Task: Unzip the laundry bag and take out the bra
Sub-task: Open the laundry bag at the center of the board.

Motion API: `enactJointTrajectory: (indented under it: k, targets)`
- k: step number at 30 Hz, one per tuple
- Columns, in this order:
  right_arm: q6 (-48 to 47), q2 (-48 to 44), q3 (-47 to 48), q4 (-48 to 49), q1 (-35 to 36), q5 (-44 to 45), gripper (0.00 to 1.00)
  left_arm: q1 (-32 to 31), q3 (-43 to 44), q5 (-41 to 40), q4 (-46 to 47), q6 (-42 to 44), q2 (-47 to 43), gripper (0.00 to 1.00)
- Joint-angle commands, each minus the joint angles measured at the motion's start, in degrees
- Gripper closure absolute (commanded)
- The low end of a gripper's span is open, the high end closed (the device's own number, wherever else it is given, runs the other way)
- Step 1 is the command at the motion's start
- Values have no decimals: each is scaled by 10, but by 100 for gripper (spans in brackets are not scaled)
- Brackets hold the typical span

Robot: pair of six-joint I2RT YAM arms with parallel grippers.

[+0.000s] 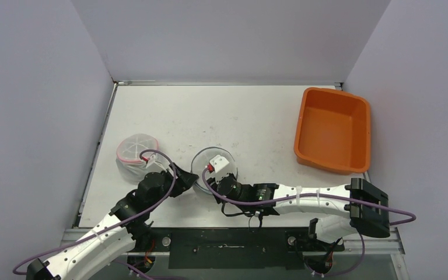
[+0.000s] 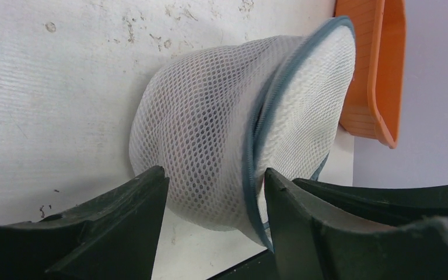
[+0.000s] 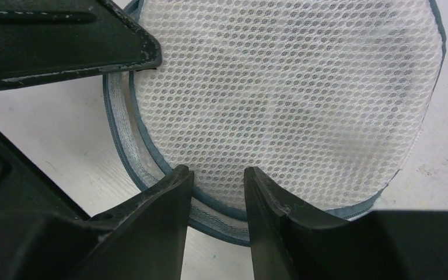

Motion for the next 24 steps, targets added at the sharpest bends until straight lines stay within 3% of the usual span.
enactJointTrajectory:
  k: [1,4,12,20,22,24]
  targets:
    - [13,-13,-16,16,8,46,61,3,-12,23,43,-7,-6,47]
    - [15,-19,-20,17,8,52,61,3,-19,29,40,-6,-15,59]
    - [25,-30,-28,5,8,70,61,3,-24,17,0,5,-67,64]
    - [39,-37,-38,8,8,72,61,3,-12,23,-14,27,-72,60]
    - [40,-38,-37,8,8,74,61,4,-12,30,-8,28,-57,69]
    - [43,-42,-39,8,8,75,61,3,-11,37,-2,30,-45,86]
